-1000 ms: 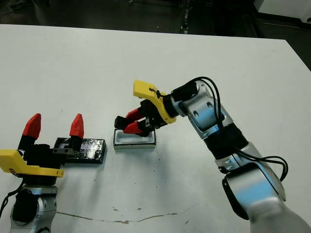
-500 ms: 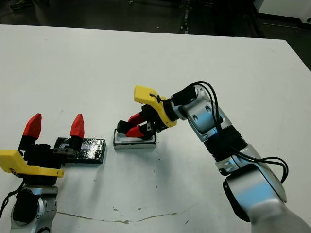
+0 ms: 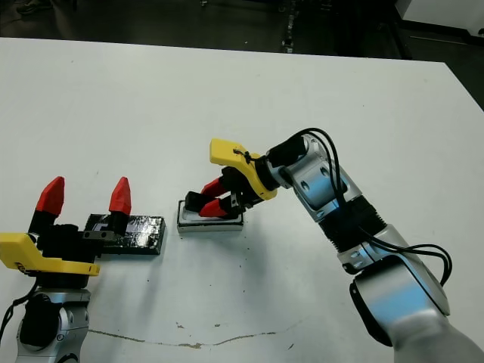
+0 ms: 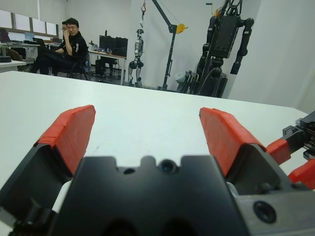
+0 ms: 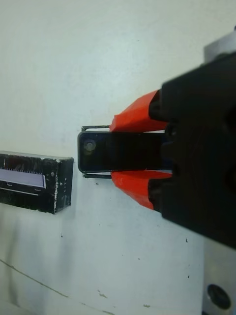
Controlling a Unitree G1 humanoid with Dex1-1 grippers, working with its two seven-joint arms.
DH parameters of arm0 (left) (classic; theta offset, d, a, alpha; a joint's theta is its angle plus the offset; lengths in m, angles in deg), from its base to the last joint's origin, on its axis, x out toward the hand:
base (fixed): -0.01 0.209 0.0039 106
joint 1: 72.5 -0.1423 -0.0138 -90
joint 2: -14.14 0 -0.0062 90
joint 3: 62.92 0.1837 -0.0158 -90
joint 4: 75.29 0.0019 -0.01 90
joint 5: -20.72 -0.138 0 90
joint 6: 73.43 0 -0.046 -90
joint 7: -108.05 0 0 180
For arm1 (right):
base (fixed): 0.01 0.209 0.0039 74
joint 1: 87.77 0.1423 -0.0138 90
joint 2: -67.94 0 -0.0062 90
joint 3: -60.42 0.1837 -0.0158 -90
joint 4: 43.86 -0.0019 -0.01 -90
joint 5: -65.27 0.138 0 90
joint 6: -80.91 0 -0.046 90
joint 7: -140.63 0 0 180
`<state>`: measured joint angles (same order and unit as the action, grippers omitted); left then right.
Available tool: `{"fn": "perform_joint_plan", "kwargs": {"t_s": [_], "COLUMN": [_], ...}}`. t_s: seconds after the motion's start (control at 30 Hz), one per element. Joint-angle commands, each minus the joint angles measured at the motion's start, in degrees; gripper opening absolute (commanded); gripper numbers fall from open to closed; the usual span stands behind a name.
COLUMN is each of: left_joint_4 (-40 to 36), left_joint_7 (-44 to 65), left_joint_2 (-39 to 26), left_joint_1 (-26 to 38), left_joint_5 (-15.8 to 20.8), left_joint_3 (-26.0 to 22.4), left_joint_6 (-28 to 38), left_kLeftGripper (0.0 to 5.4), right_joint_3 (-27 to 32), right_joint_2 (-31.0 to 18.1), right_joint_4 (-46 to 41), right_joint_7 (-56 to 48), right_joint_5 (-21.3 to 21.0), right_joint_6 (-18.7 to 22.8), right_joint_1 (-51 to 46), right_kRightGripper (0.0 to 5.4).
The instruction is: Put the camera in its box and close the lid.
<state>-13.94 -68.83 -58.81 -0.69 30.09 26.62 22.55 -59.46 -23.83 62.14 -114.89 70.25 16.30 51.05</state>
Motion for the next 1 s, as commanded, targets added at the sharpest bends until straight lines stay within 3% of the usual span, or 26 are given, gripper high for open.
{"fn": "perform_joint_plan", "kwargs": {"t_s": [0.03, 0.3, 0.43, 0.57, 0.7, 1.0], "left_joint_4": [-0.1, 0.4, 0.0, 0.1, 0.3, -0.1], "left_joint_7": [-0.6, 0.1, 0.2, -0.2, 0.1, 0.3], "left_joint_2": [0.0, 0.1, -0.2, -0.1, 0.0, -0.2], "left_joint_1": [-0.6, -0.6, -0.8, -1.0, -0.9, -1.1], "left_joint_5": [-1.1, 0.1, 0.6, -0.4, 0.1, 0.8], "left_joint_3": [0.1, -0.1, 0.0, 0.1, 0.1, 0.1], "left_joint_6": [-0.4, 0.2, -0.4, 0.0, 0.1, -0.5], "left_kLeftGripper": [5.4, 5.4, 5.4, 5.4, 5.4, 5.4], "right_joint_3": [-0.3, -1.0, -2.1, -2.7, -2.5, -2.1], "right_joint_2": [-2.2, -2.7, -3.4, -3.5, -3.6, -3.7], "right_joint_4": [1.7, 1.8, -0.7, -2.5, -3.3, -3.7], "right_joint_7": [-0.4, 0.0, 0.7, 1.4, 2.2, 3.0], "right_joint_5": [-1.8, -3.0, -4.7, -5.8, -6.1, -6.8], "right_joint_6": [-0.7, -1.5, 0.2, 4.5, 5.1, 4.2], "right_joint_1": [-0.1, 0.1, 0.1, 0.5, 0.4, 0.3], "right_kRightGripper": [1.66, 1.66, 1.66, 1.66, 1.66, 2.98]}}
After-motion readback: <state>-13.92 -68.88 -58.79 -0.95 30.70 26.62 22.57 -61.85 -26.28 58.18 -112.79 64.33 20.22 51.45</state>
